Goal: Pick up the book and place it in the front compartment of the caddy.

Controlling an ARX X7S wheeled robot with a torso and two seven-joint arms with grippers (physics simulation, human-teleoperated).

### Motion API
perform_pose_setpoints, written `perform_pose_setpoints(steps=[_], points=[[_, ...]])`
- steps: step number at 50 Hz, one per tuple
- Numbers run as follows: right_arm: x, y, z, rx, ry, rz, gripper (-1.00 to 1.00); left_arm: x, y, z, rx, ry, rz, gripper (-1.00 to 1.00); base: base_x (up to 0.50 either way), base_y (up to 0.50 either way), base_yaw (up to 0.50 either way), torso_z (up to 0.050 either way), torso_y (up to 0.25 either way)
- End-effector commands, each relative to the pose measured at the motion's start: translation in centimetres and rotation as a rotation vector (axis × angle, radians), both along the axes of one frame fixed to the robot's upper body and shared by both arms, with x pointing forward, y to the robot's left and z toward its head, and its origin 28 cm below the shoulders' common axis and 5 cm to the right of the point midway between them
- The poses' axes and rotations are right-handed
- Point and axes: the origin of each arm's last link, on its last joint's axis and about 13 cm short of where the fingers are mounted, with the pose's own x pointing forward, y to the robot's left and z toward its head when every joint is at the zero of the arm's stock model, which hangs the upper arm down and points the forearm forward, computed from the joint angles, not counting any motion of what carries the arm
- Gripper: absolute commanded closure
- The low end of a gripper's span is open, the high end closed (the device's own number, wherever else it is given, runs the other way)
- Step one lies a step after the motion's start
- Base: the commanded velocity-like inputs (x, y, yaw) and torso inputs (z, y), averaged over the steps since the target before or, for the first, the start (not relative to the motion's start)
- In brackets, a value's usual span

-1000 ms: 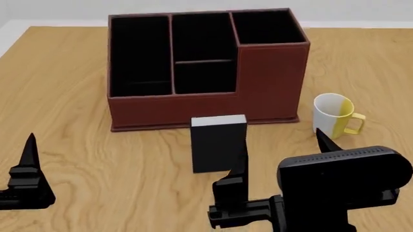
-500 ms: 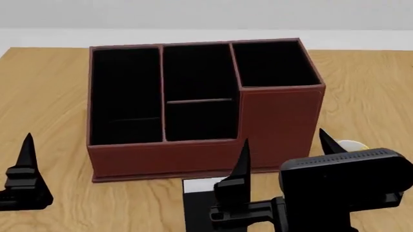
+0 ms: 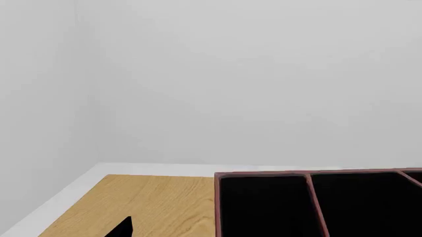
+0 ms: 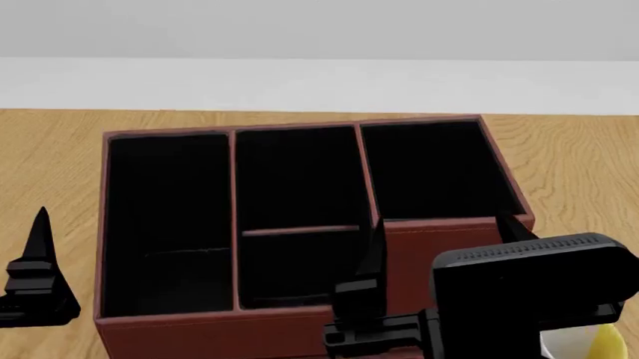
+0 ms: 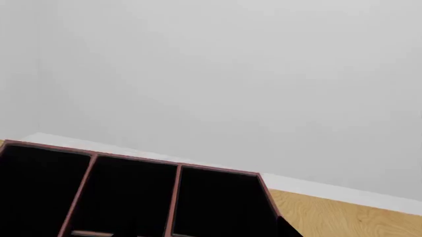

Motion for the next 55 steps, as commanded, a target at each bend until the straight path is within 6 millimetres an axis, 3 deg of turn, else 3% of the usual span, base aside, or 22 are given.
perform_pose_setpoints(steps=[1,15,43,55], points=[[-0.1,0.0,0.3,0.016,-0.010,-0.015,-1.00,0.5,0.3,-0.1,-0.016,-0.023,-0.001,-1.00,0.00,0.00,0.00,0.000,0.000],[-0.2,-0.1,0.8,-0.005,-0.004,-0.013,-1.00,0.5,0.3,-0.2,-0.016,-0.022,0.000,-1.00,0.00,0.00,0.00,0.000,0.000],[0.3,-0.3,9.5,-0.457,0.252,0.250,-1.00,0.6,0.1,0.3,-0.014,-0.032,-0.012,-1.00,0.00,0.00,0.00,0.000,0.000],[0.4,0.2,11.3,-0.677,0.446,0.424,-1.00,0.5,-0.1,0.2,-0.009,-0.031,-0.013,-1.00,0.00,0.00,0.00,0.000,0.000]])
